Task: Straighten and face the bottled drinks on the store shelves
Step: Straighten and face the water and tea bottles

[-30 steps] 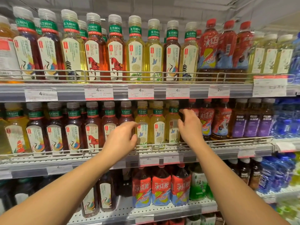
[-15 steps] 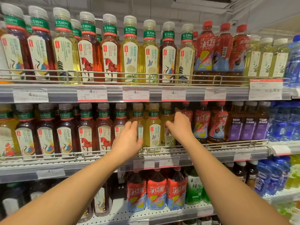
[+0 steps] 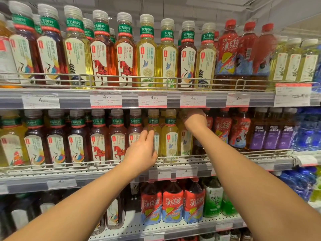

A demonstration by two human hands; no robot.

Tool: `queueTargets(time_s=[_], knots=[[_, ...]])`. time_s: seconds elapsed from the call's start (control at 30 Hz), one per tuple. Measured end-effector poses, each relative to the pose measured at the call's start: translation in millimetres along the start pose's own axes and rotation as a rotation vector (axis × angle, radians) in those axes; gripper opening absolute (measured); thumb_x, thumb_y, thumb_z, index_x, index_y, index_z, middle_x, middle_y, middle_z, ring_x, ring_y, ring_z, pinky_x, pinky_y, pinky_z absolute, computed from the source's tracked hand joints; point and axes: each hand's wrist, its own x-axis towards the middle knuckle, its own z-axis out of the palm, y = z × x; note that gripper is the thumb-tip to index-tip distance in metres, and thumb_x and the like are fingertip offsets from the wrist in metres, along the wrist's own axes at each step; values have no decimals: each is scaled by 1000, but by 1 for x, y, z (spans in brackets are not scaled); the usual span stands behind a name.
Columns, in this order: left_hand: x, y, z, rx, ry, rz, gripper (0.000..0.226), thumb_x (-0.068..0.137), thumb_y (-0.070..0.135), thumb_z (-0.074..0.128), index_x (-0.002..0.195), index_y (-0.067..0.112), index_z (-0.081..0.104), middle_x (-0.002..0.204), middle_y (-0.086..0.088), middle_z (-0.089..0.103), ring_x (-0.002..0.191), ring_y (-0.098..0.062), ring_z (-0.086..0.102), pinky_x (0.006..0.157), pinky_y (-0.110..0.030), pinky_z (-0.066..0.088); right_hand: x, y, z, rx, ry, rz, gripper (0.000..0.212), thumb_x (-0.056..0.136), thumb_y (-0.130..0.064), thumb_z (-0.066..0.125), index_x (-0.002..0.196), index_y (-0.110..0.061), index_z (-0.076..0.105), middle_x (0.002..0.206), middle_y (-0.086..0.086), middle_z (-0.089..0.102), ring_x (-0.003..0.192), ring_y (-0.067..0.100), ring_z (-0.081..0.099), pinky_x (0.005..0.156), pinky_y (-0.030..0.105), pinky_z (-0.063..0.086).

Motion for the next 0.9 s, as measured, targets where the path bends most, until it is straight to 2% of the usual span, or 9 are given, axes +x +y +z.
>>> queueTargets(time_s=[0.07, 0.17, 0.27, 0.37, 0.43, 0.53, 0.67, 0.8, 0.9], knots=[[0, -1, -1, 1, -2, 6, 70, 93, 32, 60, 151, 16, 22, 137, -6, 37, 95, -27, 63, 73, -38, 57, -3, 1, -1, 38, 19, 0, 36, 101, -22, 56, 135, -8, 54, 133, 18, 60, 120, 38, 60, 92, 41, 53], [0, -2, -1, 4, 2, 10, 72, 93, 32, 61, 151, 16, 22, 138, -5, 38, 95, -27, 63, 71, -35, 56, -8, 7, 2, 156, 113, -20, 38, 97, -28, 65, 129, -9, 58, 123, 17, 65, 109, 39, 64, 83, 41, 55], [-1, -2, -1, 3, 1, 15, 74, 93, 32, 62, 152, 16, 21, 141, -5, 37, 96, -27, 64, 73, -35, 56, -12, 12, 1, 94, 128, -64, 42, 95, -33, 69, 125, -6, 61, 117, 17, 66, 104, 37, 65, 77, 38, 54], [0, -3, -2, 9, -4, 18, 77, 93, 33, 61, 155, 16, 18, 148, -7, 32, 99, -27, 64, 77, -36, 57, -13, 14, -3, 69, 99, -71, 46, 95, -39, 69, 124, -4, 62, 118, 17, 66, 105, 38, 64, 80, 38, 53], [0, -4, -2, 13, -17, 13, 80, 93, 35, 61, 156, 16, 16, 154, -7, 28, 101, -27, 64, 80, -38, 58, -14, 17, -4, 66, 88, -84, 42, 96, -37, 67, 122, -4, 64, 118, 17, 66, 106, 37, 63, 80, 37, 51], [0, -5, -3, 4, -29, 13, 81, 93, 36, 61, 157, 16, 15, 157, -8, 26, 100, -27, 65, 83, -41, 58, -17, 19, -6, 85, 68, -88, 38, 96, -32, 66, 119, -2, 64, 116, 20, 65, 105, 39, 63, 89, 47, 56], [-1, -3, -4, -16, -23, 13, 82, 94, 36, 61, 158, 16, 14, 157, -7, 25, 97, -25, 65, 83, -39, 58, -24, 18, -7, 106, 85, -78, 28, 95, -22, 66, 112, 0, 65, 109, 20, 67, 99, 40, 65, 87, 51, 57], [-1, -2, -5, -38, -50, 7, 84, 94, 37, 61, 159, 18, 12, 161, -7, 22, 109, -27, 63, 88, -37, 56, -29, 19, -7, 119, 73, -84, 24, 95, -25, 67, 105, -4, 65, 103, 17, 68, 93, 36, 65, 79, 44, 58], [-3, 1, -15, -118, -57, -12, 82, 96, 34, 60, 161, 19, 13, 164, -4, 19, 131, -25, 52, 100, -35, 48, -33, 22, -10, 95, 26, -131, 25, 94, -33, 68, 96, -10, 57, 97, 12, 66, 86, 29, 63, 74, 41, 57]])
